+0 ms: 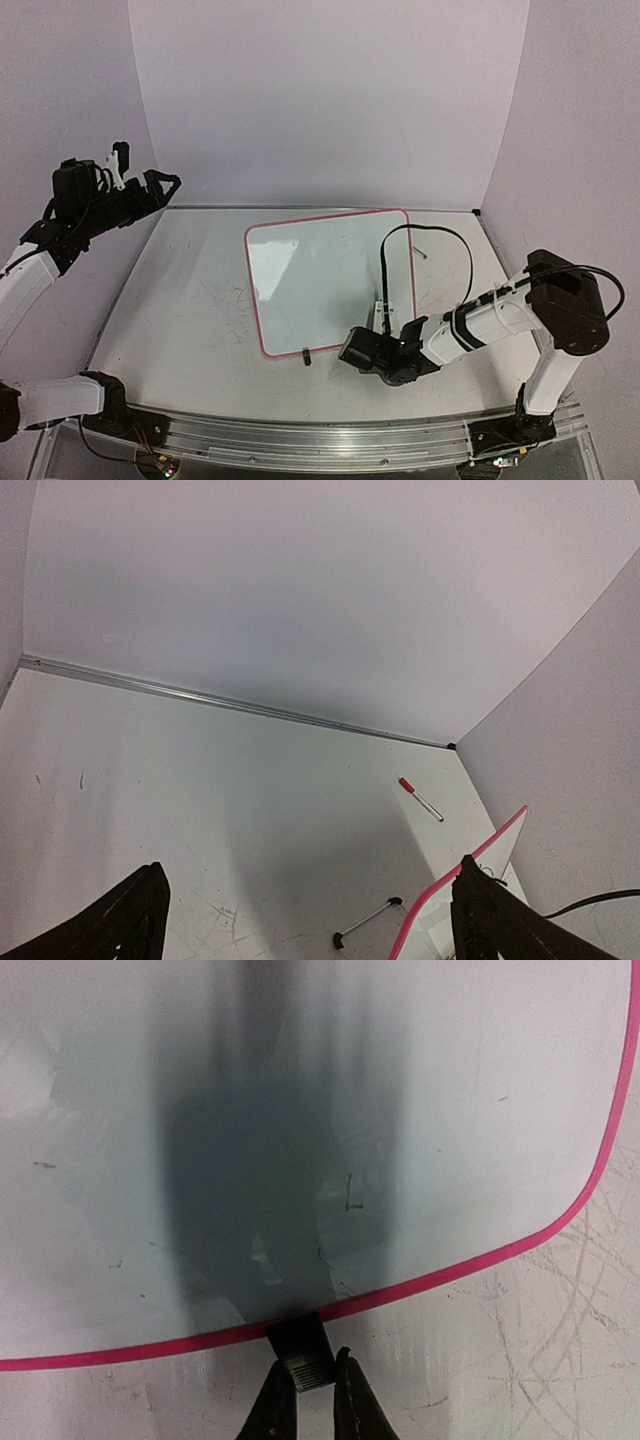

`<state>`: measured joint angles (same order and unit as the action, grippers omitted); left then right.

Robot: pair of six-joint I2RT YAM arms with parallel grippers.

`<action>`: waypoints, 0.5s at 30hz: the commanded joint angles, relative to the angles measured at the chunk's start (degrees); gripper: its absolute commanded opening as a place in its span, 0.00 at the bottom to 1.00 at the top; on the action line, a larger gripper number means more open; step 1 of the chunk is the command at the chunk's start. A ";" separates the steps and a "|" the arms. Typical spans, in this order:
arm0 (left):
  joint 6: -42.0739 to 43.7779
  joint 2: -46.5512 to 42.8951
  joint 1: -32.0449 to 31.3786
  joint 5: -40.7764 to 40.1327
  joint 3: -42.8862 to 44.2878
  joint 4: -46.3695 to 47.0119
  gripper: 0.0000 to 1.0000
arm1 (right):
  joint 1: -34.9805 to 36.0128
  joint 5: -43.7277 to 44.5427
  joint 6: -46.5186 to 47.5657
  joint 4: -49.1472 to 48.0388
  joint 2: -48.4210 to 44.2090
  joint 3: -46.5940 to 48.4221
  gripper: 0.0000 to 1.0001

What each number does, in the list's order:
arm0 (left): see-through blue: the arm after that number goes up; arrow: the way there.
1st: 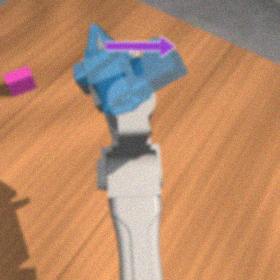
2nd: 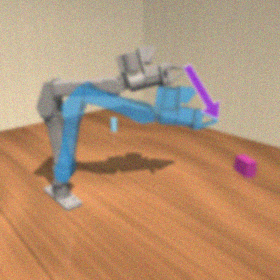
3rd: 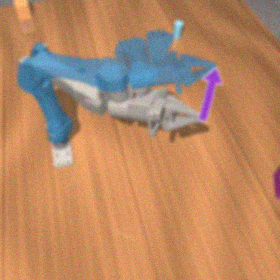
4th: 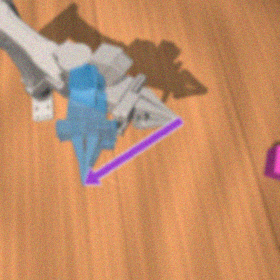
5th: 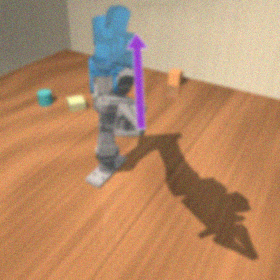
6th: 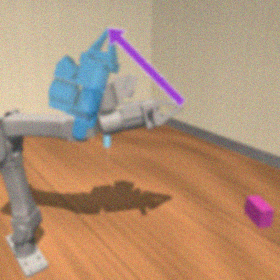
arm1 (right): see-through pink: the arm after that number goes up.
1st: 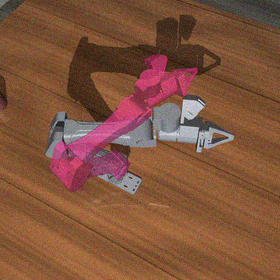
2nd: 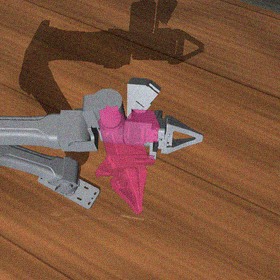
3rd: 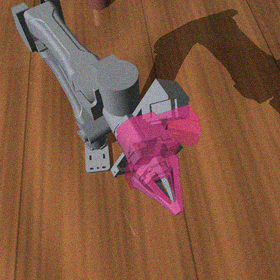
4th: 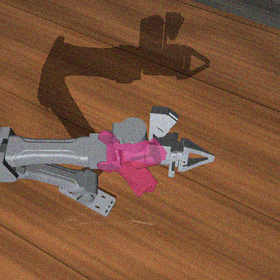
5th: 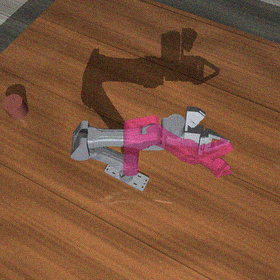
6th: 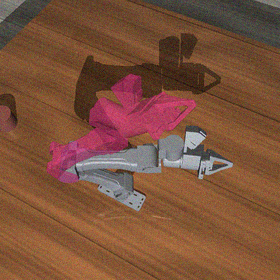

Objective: Write a sentence on the whiteboard
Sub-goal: Move the whiteboard stand to the center of the board, then pick up the whiteboard marker from the corner of the board.

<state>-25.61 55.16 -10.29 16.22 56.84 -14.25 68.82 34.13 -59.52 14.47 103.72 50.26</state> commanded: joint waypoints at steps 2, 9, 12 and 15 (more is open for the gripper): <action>-0.39 -0.51 -0.59 -0.78 0.11 2.67 0.99 | 0.77 0.68 3.95 5.46 -1.80 -0.94 0.57; -0.07 0.49 -1.05 -1.11 0.32 2.65 0.99 | 6.38 0.03 13.90 6.86 -21.64 -3.81 0.70; 0.23 1.19 -1.72 -1.46 0.43 2.94 0.99 | 8.59 3.21 16.57 11.05 -33.55 -3.02 0.71; 0.38 1.81 -2.42 -1.91 0.52 3.16 0.99 | 4.12 8.95 20.48 12.52 -43.20 -2.71 0.73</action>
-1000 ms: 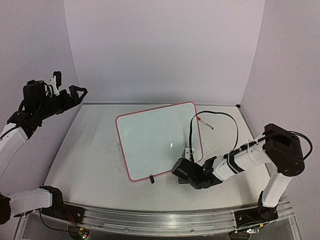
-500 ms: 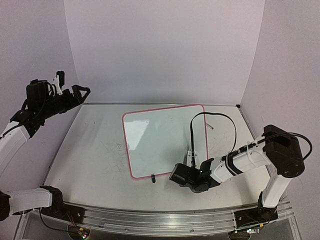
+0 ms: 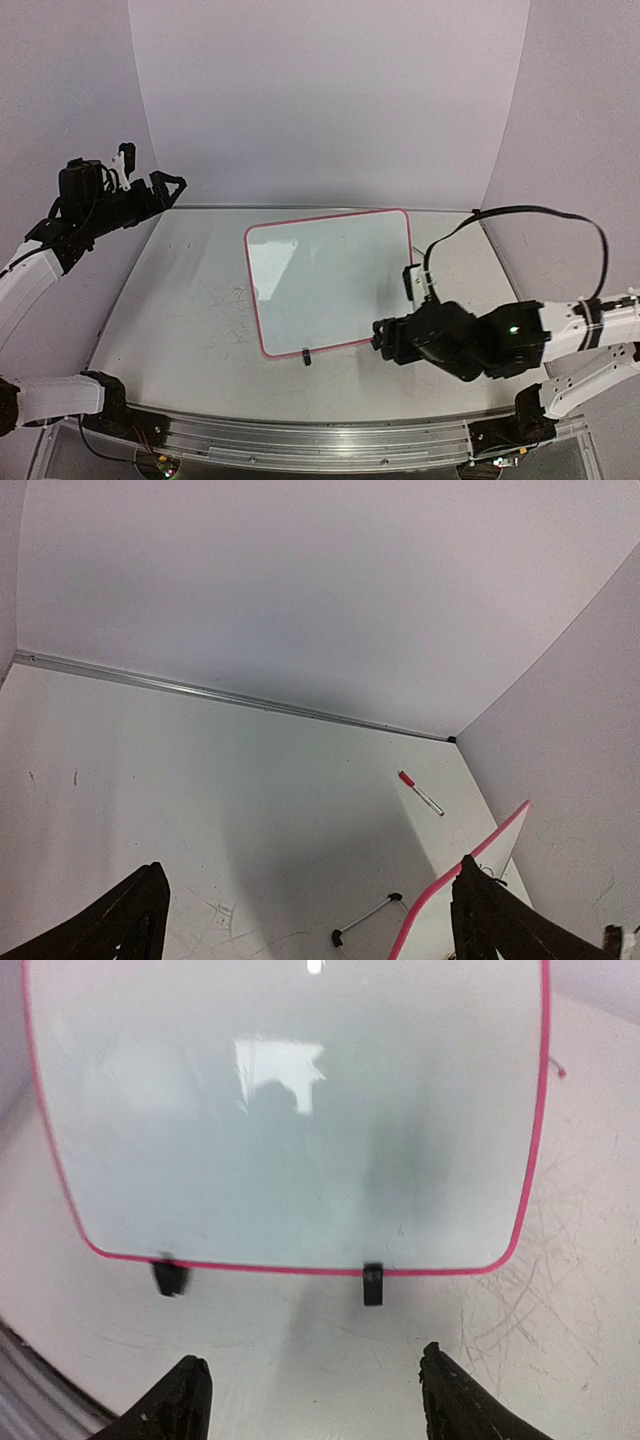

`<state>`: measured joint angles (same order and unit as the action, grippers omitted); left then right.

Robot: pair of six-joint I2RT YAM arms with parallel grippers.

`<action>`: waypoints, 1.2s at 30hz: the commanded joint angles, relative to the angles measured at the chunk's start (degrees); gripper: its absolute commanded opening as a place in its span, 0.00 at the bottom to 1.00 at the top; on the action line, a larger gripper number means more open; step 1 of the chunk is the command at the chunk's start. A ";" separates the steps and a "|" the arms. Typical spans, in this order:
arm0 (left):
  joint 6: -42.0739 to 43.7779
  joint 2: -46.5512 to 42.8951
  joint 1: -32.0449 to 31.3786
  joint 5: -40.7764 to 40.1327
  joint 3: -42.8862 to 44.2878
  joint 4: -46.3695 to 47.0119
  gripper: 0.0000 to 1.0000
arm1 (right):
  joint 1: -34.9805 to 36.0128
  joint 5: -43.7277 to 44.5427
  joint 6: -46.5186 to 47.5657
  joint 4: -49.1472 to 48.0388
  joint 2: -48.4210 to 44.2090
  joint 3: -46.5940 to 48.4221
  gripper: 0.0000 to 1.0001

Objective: Write a sentence on the whiteboard
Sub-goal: Pick up the whiteboard marker from the corner of the board.

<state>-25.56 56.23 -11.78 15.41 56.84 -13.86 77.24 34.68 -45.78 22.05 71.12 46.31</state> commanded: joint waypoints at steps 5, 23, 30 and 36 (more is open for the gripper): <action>-0.05 1.20 -2.24 -1.28 0.51 2.79 0.99 | -28.59 0.67 22.48 -2.47 -15.78 3.40 0.74; -1.33 3.58 -4.50 -0.51 -0.60 2.79 0.99 | -67.53 -47.71 43.81 -2.51 51.59 54.18 0.70; -1.71 4.01 -5.49 -1.24 -1.65 2.80 0.99 | -67.24 -48.92 56.42 -0.06 60.58 61.69 0.66; -1.77 5.47 -6.82 -1.69 -1.17 2.84 0.99 | -66.84 -48.13 60.33 4.35 65.97 65.71 0.52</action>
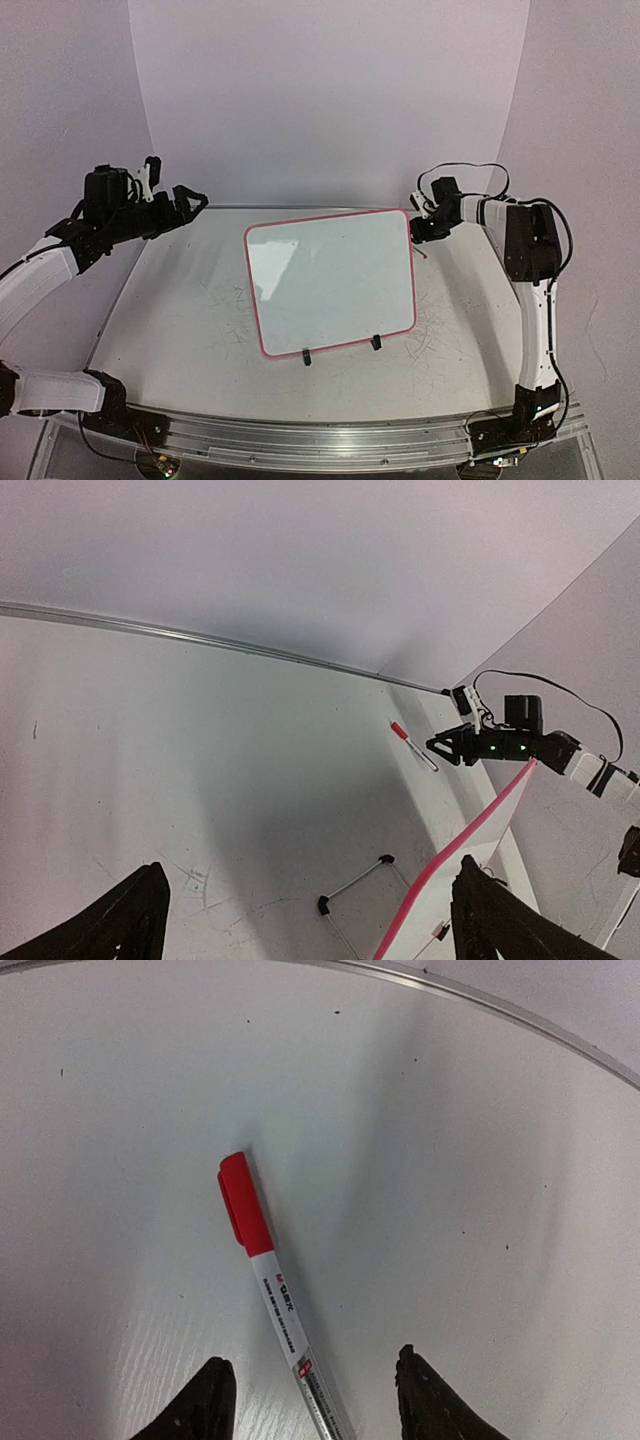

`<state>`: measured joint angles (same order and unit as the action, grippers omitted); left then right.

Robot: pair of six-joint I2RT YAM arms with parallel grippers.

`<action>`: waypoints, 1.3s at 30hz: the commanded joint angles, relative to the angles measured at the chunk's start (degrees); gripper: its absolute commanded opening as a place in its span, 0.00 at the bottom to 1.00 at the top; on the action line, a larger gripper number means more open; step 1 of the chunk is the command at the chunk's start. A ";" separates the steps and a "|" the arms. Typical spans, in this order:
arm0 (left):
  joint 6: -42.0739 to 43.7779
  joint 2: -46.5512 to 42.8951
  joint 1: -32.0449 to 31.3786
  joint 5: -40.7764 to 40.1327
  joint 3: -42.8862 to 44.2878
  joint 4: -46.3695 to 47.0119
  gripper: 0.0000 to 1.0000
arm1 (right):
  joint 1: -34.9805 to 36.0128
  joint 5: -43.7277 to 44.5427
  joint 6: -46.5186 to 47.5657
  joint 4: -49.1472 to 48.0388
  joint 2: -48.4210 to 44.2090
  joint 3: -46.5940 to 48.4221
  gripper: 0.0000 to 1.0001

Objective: Write a sentence on the whiteboard
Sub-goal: Pick up the whiteboard marker from the corner of the board, then open the pen cap from the whiteboard marker.

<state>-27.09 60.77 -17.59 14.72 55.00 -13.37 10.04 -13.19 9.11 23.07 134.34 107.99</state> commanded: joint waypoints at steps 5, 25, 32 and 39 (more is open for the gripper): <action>-0.16 1.76 -2.65 -1.86 1.36 2.33 0.99 | 0.50 0.66 4.92 4.48 5.54 5.64 0.39; 0.08 -0.66 -3.75 -2.65 0.67 2.26 0.99 | 1.72 11.32 -5.30 -6.85 -8.52 -6.80 0.00; 0.04 -3.30 -3.78 -2.95 -1.05 2.30 0.99 | 1.73 18.53 -16.20 -22.38 -36.91 -32.18 0.00; 0.76 -2.43 -4.18 2.27 -0.91 2.69 0.99 | 2.35 -5.24 -19.27 -34.34 -62.74 -55.17 0.00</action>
<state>-27.03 58.14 -21.33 12.81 53.84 -13.35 11.44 -2.11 -6.95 -2.97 79.67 61.70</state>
